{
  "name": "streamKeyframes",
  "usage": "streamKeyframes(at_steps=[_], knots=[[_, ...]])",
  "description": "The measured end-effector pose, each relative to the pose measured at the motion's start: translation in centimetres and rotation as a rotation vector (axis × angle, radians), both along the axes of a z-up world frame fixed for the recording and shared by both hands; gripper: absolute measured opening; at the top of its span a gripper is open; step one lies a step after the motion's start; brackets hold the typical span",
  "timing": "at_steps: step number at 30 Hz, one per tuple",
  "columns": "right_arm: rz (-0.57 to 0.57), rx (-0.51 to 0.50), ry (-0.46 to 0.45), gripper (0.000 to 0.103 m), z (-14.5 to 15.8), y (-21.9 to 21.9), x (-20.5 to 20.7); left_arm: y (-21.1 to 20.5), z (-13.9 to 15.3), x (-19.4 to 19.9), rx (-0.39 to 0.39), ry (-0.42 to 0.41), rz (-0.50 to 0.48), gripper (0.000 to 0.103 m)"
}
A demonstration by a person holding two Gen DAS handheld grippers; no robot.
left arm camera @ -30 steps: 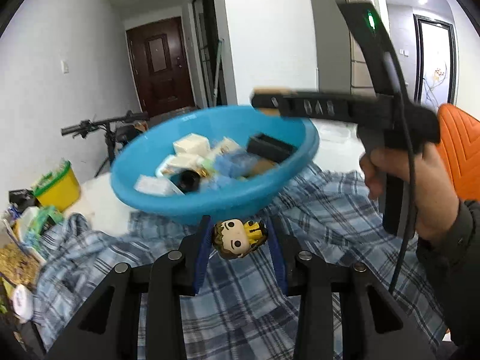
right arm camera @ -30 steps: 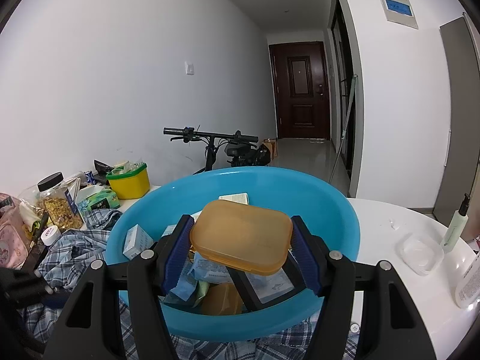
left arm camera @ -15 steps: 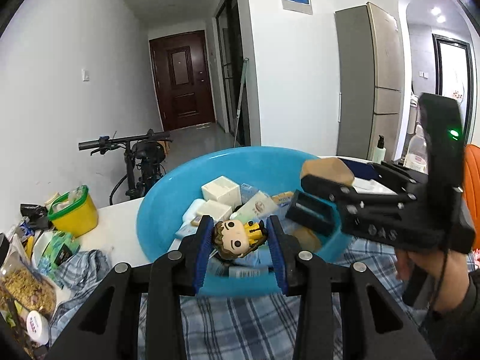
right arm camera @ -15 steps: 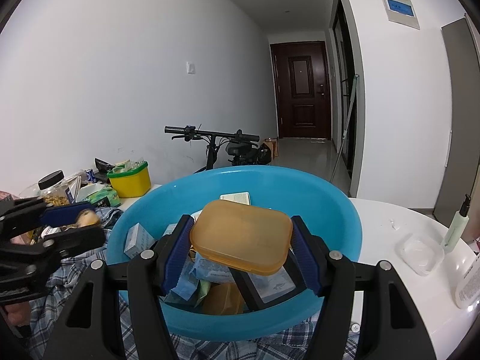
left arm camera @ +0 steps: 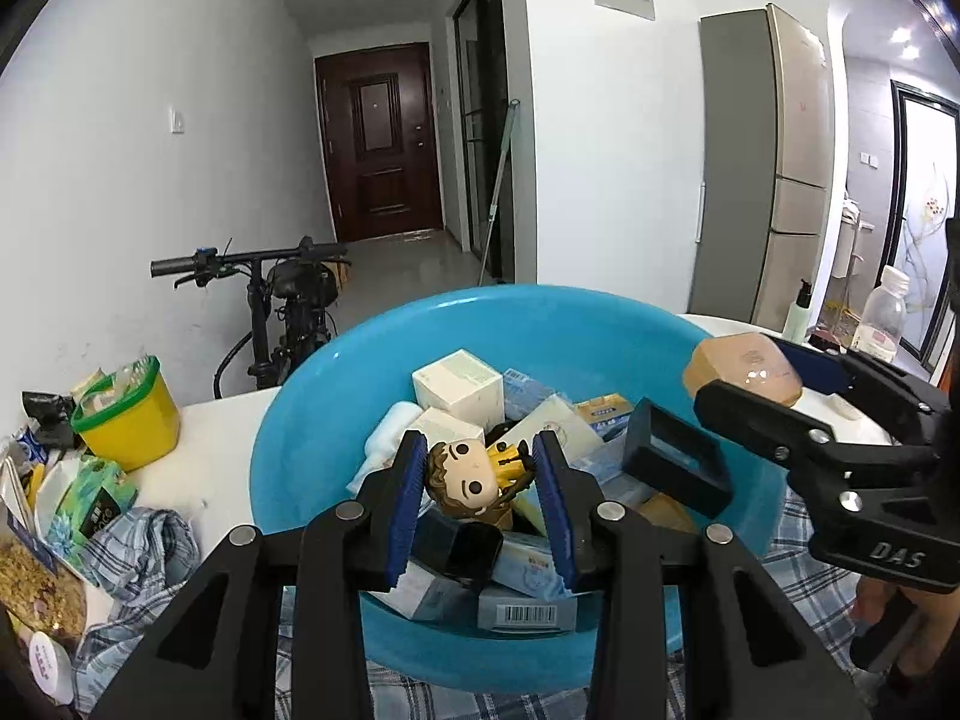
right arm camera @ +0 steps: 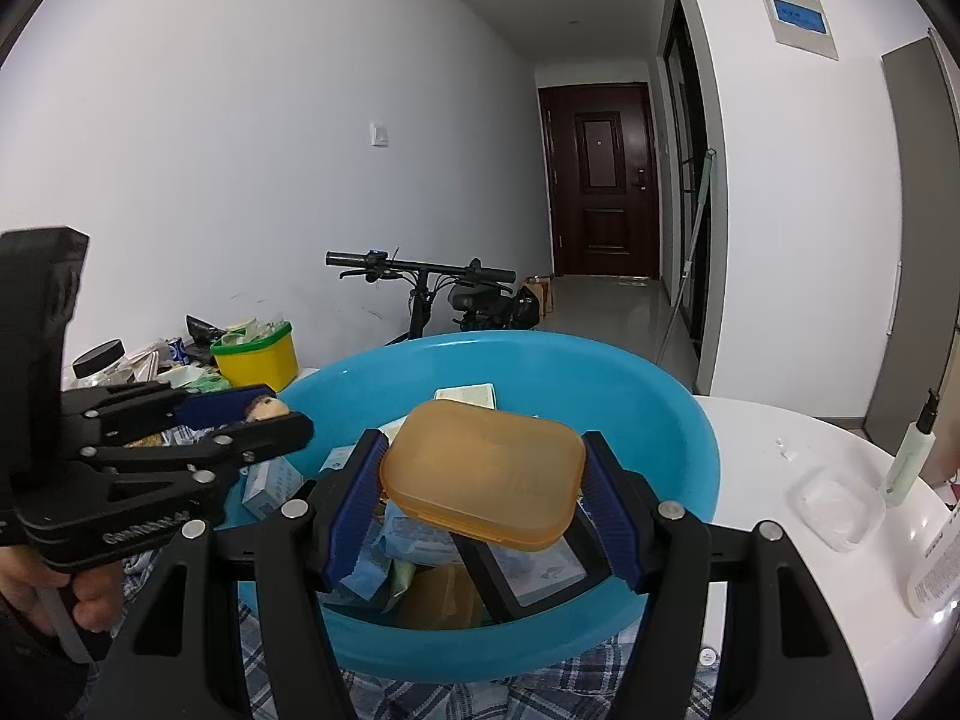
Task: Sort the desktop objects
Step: 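Hold the figurine and amber block above the basin with both grippers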
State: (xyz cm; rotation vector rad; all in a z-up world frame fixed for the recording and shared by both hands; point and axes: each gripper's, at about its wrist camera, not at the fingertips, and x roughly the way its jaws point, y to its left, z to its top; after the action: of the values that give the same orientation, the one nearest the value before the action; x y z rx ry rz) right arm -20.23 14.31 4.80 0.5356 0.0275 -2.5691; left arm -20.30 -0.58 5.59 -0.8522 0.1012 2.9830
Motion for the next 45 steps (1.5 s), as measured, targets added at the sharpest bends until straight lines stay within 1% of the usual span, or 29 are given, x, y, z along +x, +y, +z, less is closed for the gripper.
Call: streamKeyframes(at_steps=[5, 25, 45], knots=[[0.006, 0.025, 0.013, 0.063, -0.13, -0.69, 0.24, 0.24, -0.81, -0.08, -0.019, -0.004, -0.010, 0.039], [0.003, 0.032, 0.016, 0.064, -0.27, -0.90, 0.26, 0.53, -0.90, 0.01, -0.016, 0.001, -0.029, 0.039], [0.005, 0.038, 0.016, 0.064, -0.20, -1.14, 0.23, 0.41, -1.09, -0.13, -0.018, -0.002, -0.021, 0.039]])
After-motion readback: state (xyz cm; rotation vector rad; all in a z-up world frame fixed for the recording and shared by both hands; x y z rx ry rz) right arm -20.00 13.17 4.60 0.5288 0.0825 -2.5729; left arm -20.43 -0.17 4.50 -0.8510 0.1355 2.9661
